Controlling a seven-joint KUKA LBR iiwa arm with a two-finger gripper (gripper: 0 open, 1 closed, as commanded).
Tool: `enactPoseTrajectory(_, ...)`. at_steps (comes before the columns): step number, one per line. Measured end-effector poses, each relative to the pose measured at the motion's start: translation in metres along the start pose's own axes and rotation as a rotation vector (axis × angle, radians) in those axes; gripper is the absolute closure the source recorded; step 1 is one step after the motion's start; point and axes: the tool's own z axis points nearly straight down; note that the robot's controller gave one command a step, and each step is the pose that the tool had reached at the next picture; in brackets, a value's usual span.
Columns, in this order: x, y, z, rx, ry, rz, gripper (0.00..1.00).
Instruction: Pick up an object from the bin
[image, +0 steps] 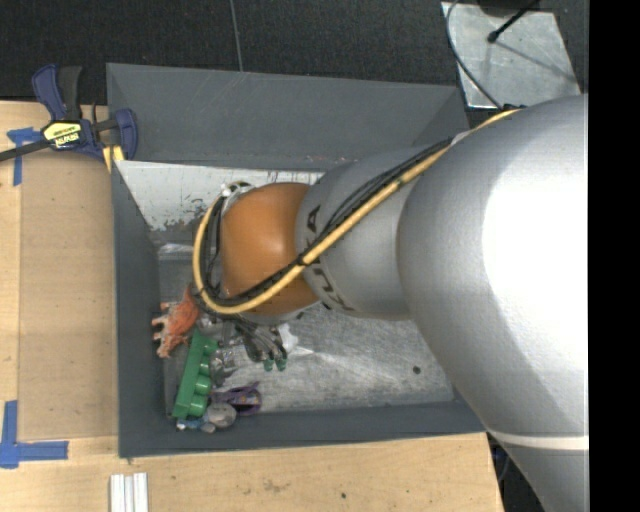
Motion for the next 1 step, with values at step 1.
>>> enactPoseTrajectory(1, 0.0026, -0.0047, -0.0107, -0.003, 0.002, 0.000, 1.00)
